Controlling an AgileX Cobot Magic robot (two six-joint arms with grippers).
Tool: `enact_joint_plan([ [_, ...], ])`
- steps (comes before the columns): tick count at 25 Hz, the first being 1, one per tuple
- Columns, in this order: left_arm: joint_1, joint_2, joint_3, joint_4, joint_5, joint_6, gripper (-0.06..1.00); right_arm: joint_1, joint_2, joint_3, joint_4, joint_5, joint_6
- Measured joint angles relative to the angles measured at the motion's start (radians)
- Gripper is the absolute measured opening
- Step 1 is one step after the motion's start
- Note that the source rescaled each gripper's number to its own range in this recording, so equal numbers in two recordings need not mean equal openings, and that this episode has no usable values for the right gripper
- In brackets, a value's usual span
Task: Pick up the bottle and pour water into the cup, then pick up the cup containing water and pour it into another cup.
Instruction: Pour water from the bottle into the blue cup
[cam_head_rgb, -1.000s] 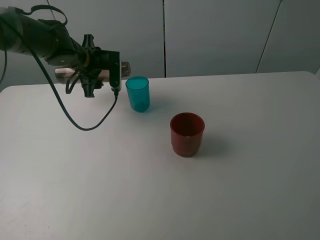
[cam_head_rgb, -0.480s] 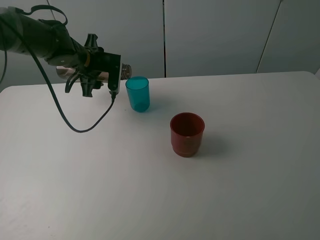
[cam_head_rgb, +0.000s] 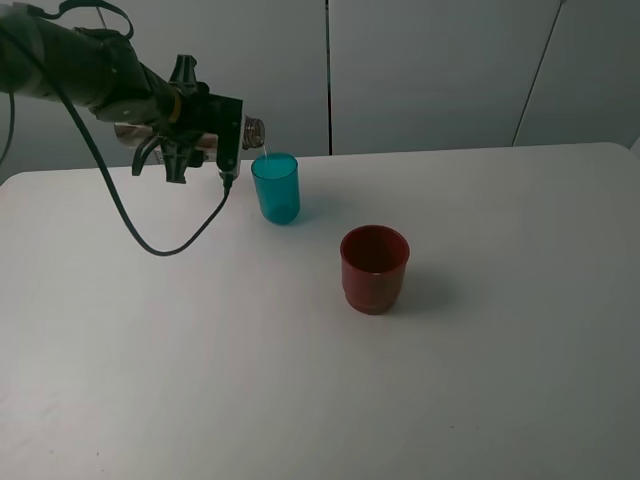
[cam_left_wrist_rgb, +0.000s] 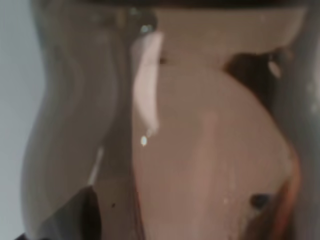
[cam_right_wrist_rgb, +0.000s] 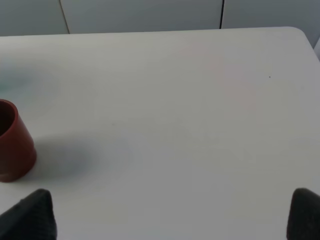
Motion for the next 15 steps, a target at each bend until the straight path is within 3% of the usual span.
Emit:
enact_joint_plan([
  [15,0.000,0.000,-0.004,0.029,-0.020,0.043,0.00,0.000,0.000,0.000,0.000,0.000,0.000],
])
